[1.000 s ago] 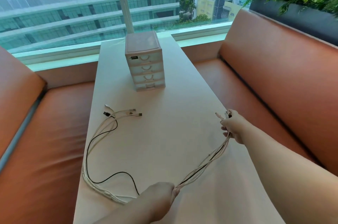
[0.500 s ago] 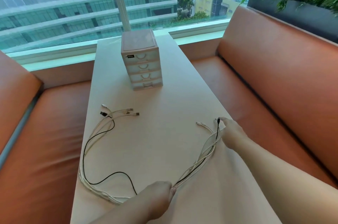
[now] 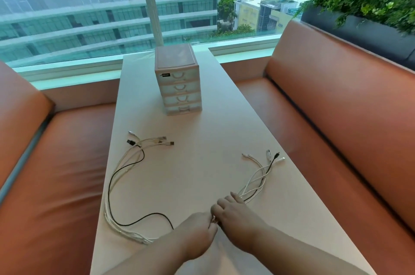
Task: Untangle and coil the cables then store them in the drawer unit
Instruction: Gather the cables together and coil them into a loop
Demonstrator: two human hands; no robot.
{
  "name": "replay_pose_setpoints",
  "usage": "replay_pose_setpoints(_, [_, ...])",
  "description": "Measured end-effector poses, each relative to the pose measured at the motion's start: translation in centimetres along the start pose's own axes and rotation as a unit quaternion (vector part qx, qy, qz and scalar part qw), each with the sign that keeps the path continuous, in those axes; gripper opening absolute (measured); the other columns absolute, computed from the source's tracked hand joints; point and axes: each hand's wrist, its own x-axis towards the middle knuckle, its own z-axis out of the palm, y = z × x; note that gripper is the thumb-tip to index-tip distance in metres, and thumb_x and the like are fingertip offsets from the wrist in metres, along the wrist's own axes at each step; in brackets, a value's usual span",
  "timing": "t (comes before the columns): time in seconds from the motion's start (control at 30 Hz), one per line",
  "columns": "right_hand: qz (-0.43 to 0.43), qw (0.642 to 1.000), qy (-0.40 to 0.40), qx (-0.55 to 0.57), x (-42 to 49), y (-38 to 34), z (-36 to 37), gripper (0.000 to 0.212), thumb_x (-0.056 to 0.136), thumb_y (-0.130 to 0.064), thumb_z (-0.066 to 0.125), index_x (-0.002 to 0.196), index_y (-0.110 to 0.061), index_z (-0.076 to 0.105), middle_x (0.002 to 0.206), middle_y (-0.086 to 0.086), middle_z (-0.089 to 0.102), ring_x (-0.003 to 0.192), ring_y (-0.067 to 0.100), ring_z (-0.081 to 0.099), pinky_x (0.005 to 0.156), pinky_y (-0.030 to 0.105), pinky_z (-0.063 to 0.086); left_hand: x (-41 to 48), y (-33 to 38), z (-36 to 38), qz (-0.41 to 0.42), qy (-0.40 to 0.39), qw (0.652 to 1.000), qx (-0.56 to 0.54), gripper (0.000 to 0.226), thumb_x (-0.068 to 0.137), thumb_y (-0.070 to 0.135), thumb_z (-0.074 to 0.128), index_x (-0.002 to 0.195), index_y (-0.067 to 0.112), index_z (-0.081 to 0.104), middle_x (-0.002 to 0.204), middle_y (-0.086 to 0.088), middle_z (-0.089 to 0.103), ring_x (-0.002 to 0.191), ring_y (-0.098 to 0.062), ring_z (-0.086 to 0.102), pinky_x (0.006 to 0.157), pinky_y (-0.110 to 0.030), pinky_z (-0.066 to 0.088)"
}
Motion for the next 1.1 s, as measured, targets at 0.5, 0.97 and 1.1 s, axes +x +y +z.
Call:
replay_pose_setpoints(0.5, [0.025,0.979,0.193,-0.06,0.4,2.3,-3.5,0.04,0.076,-0.043,0.046,0.043,-0.02,0.052,0.039,-0.006,0.047,0.035,0.011,0.047,0.039,0.016,0.033,-2.6,-3.0,-1.8,0.131,0.086,0.987,-0.024,0.053,0.082,0.077,0.016,0.069,0.032,0.039,0.063,0.008,0.042,0.059,-0.001,0.039,0.063,-0.031,0.031])
replay_pose_setpoints(0.97, [0.082,0.98,0.18,-0.013,-1.8,5.7,-0.5,0.048,0.083,-0.047,0.045,0.045,-0.018,0.044,0.041,-0.002,0.046,0.038,0.014,0.046,0.044,0.024,0.019,-4.1,-9.4,-5.8,0.044,0.178,0.979,0.094,0.065,0.082,0.075,0.006,0.059,0.025,0.041,0.057,0.004,0.048,0.052,-0.007,0.039,0.054,-0.019,0.027])
replay_pose_setpoints(1.1, [0.051,0.998,-0.016,0.043,-2.1,5.0,0.4,0.058,0.081,-0.057,0.023,0.08,-0.016,0.063,0.088,0.007,0.065,0.092,0.026,0.059,0.078,0.031,0.04,-4.6,-9.1,-5.9,0.059,0.16,0.973,0.158,0.057,0.071,0.069,0.005,0.06,0.03,0.045,0.063,0.019,0.052,0.048,-0.009,0.036,0.049,-0.018,0.022])
